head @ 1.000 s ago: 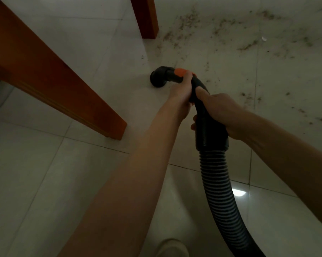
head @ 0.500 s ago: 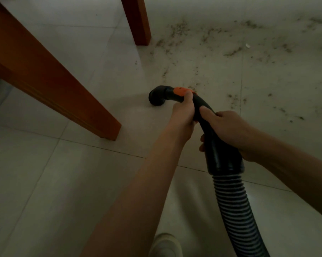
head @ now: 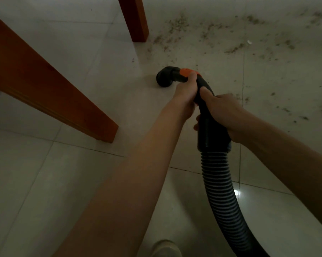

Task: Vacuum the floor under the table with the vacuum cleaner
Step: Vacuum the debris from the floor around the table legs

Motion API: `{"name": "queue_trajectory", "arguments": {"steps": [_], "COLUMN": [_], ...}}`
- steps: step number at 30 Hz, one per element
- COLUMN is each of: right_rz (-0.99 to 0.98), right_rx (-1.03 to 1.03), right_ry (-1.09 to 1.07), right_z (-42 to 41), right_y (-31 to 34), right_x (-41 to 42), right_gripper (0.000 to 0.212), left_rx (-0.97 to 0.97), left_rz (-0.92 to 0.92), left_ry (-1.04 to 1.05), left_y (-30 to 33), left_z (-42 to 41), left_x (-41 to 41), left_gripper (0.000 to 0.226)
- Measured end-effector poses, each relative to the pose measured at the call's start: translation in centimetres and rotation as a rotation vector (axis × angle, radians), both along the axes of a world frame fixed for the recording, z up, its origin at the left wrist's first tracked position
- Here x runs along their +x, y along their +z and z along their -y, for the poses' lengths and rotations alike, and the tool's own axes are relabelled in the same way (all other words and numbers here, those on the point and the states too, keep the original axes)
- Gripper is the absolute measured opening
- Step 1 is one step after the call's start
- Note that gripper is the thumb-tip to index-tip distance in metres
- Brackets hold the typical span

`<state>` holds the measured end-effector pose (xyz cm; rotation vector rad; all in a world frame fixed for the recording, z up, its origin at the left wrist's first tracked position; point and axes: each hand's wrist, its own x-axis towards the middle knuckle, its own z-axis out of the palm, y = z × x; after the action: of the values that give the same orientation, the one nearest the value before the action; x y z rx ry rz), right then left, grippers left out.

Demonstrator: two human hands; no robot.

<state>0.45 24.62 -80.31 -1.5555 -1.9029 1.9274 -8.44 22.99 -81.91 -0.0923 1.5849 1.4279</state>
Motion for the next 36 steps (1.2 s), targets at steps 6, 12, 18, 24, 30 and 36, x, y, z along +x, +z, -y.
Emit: {"name": "queue_trajectory", "arguments": {"steps": [6,12,18,24,30,36], "right_rz": [-0.004,0.028,0.033,-0.089,-0.293,-0.272], "right_rx": [0.014,0.104,0.081,-0.277,-0.539,-0.347], "right_ry": [-0.020,0.059,0.126,0.074,-0.054,-0.092], "right_z": [-0.4,1.4,4.4,6.3,8.8,9.0], "right_y": [-0.9,-1.6,-2.4,-3.3,-3.0,-2.0], "right_x": [-0.9,-0.3,0.0,1.5,2.9,3.0], "right_gripper": [0.043,0.048,0.044,0.052,0.044,0.042], "left_rx": [-0.027,-0.022,-0.100,-0.135,-0.137,-0.207], "left_rz": [-0.013,0.080,0.045,0.054,0.021,-0.011], "left_ry": [-0.036,-0.035,0.013,0.011,-0.029,-0.131], "left_y": [-0.6,-1.5,-2.0,-2.0,-1.5,-0.6], "left_z": [-1.1,-0.1,1.9,5.3,7.5,6.7], "left_x": [-1.2,-1.6,-1.8,0.1,1.4,1.5], "left_gripper": [0.052,0.043,0.046,0.047,0.038,0.039]}}
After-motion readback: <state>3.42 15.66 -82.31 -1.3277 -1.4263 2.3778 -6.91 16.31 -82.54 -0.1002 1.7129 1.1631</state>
